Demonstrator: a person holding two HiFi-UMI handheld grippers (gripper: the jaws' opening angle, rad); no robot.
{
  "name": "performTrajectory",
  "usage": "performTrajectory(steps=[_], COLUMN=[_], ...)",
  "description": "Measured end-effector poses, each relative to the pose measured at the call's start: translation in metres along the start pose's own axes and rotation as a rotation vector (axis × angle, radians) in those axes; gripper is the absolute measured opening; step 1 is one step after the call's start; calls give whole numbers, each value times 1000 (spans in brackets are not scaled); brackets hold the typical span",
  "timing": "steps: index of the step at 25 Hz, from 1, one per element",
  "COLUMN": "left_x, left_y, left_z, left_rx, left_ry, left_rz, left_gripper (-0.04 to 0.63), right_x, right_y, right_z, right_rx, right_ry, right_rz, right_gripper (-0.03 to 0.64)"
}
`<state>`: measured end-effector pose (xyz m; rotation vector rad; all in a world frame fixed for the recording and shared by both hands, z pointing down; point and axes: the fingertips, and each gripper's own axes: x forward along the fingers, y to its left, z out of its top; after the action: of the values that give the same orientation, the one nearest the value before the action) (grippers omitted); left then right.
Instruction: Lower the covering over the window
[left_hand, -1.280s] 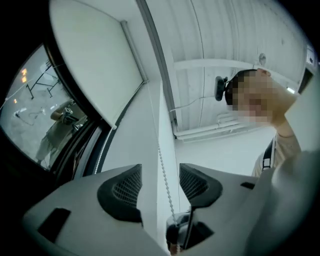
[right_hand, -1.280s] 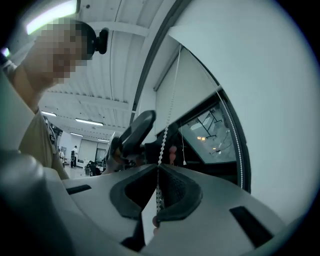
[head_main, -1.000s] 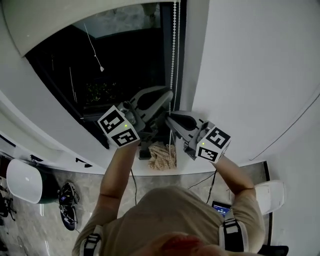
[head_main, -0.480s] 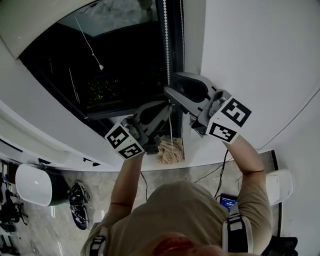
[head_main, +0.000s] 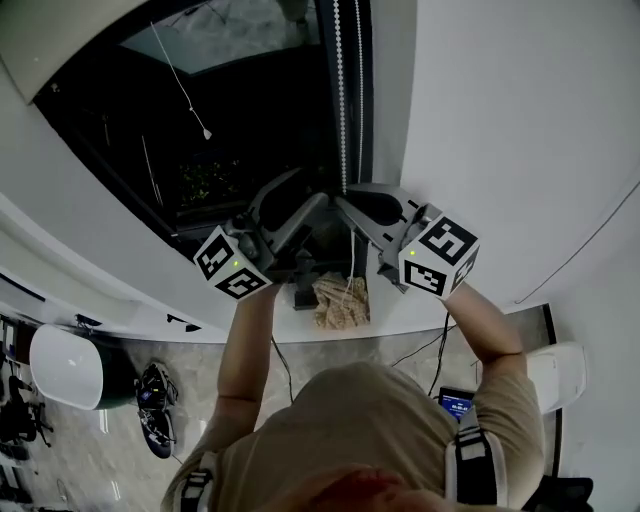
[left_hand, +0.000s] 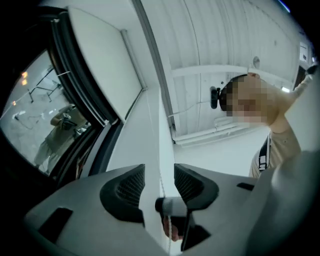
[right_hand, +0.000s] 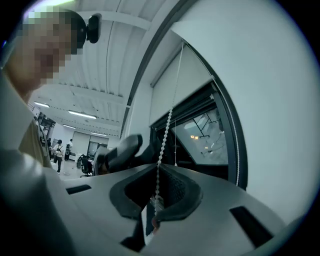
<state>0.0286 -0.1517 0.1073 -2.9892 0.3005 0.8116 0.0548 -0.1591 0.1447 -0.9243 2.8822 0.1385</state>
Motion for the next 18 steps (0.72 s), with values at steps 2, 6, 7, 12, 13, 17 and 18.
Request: performTrajectory(steps=[2, 6, 7, 12, 13, 17, 18], left_x=[25, 52, 53, 44, 39, 22, 21], left_y=[-1, -7, -9, 0, 0, -13, -19], left_z=[5, -5, -6, -5, -2, -4, -11], left_rx=[32, 83, 67, 9, 5, 39, 45], left_ry=[53, 188, 190, 133, 113, 117, 133], left_rz=[-34, -25, -26, 6, 20, 34, 26], left_gripper=[211, 60, 35, 25, 25, 24, 23], right_x=[-1, -3, -3, -16, -25, -44, -38], right_y=[0, 13, 13, 17, 18, 7, 5], right_z=[-9, -4, -4, -1, 9, 72, 82], right_rx=[14, 9, 2, 8, 26, -33, -48], right_ry=[3, -13, -12, -11, -34, -180, -191], right_rz=[2, 21, 15, 92, 104, 28, 24], right_gripper=[15, 15, 17, 20, 60, 89, 89])
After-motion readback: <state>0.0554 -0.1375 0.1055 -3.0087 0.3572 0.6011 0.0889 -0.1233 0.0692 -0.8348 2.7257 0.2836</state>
